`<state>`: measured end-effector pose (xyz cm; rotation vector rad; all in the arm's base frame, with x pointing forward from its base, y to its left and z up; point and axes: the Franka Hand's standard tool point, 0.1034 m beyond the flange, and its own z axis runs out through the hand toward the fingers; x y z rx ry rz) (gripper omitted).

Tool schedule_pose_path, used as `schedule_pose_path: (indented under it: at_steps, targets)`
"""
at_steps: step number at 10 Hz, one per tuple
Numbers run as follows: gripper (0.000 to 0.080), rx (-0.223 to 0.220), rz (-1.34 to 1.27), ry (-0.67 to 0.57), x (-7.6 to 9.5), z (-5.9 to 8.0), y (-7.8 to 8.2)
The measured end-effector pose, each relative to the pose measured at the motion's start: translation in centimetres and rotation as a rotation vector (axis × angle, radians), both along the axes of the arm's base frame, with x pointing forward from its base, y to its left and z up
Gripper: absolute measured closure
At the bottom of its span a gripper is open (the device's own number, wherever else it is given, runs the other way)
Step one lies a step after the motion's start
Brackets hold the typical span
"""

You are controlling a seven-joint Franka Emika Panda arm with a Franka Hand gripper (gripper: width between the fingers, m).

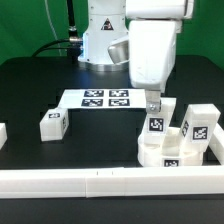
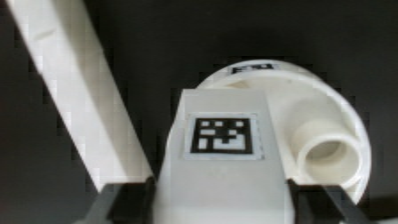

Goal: Assemble stool

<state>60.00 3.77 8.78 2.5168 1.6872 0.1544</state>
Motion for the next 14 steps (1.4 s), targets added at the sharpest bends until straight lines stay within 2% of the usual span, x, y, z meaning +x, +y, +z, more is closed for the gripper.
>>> schedule_pose_path:
  at_steps: [5, 10, 14]
  targets:
    - [0.0457, 0.093, -0.525, -0.028, -0.1, -0.1, 0.8]
    - [0.0457, 0.225, -1.014, -0.047, 0.0, -0.1, 2.8]
    - [0.0457, 0.279, -1.245, -0.047, -0.1, -0.1, 3.1]
